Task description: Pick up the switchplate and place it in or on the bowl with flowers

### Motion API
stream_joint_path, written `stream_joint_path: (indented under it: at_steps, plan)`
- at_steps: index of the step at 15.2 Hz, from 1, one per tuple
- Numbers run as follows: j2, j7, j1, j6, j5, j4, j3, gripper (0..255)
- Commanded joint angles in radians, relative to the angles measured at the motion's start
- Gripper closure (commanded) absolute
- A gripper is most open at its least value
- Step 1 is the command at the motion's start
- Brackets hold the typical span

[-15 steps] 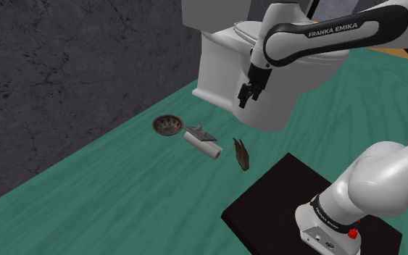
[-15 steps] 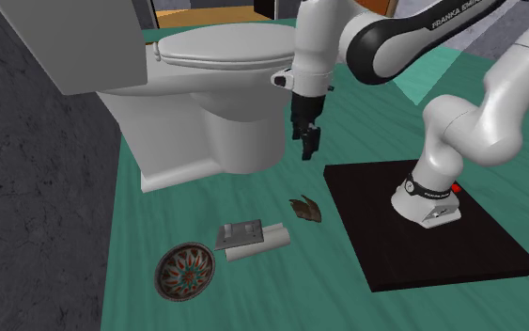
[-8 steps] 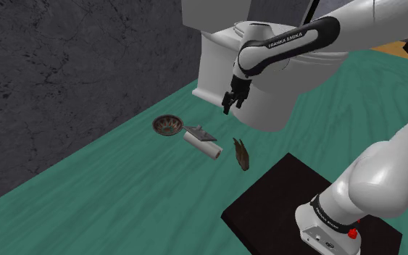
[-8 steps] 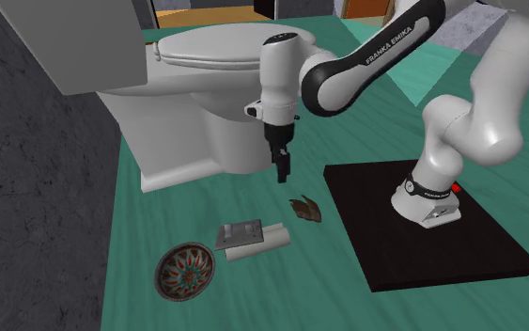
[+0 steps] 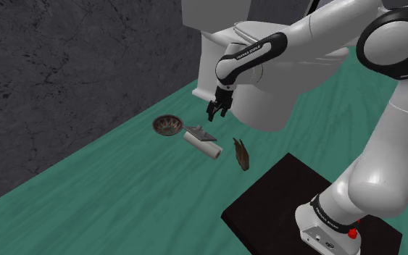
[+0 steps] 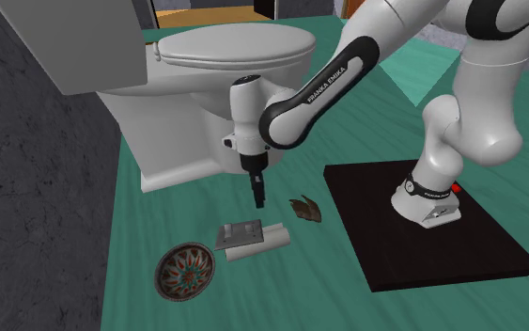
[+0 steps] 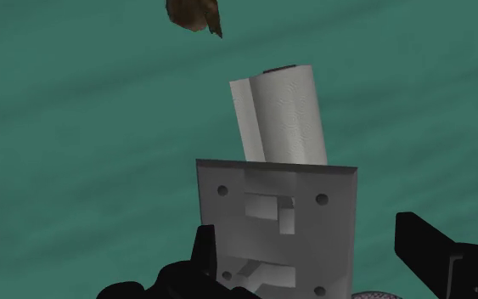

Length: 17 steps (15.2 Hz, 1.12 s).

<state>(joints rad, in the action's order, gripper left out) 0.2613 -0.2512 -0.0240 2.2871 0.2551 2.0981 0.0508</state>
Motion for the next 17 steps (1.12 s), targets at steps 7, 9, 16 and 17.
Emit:
stream_joint_path:
  at_steps: [7,9,16,17]
  plan:
    - [0.269,-0.051,0.026,0.024,0.098,-0.205,-0.043,0]
    - [0.286,-0.054,0.024,0.044,0.103,-0.202,-0.047,0]
    - [0.327,-0.061,0.019,0.089,0.114,-0.2,-0.055,0]
    - [0.327,-0.061,0.019,0.089,0.114,-0.2,-0.055,0]
